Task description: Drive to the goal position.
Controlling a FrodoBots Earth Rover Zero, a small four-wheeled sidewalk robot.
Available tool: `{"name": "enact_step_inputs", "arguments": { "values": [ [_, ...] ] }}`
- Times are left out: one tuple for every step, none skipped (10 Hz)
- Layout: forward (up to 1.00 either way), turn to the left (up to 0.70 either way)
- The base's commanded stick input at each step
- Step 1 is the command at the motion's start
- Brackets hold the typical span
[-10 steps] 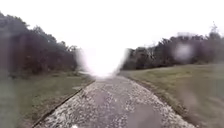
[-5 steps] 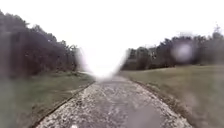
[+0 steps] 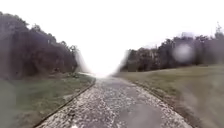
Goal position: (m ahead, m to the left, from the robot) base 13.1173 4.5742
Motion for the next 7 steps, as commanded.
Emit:
{"name": "enact_step_inputs", "arguments": {
  "values": [
    [0.7, 0.0],
    [0.7, 0.0],
    [0.7, 0.0],
    [0.7, 0.0],
    [0.7, 0.0],
    [0.7, 0.0],
    [0.7, 0.0]
  ]
}}
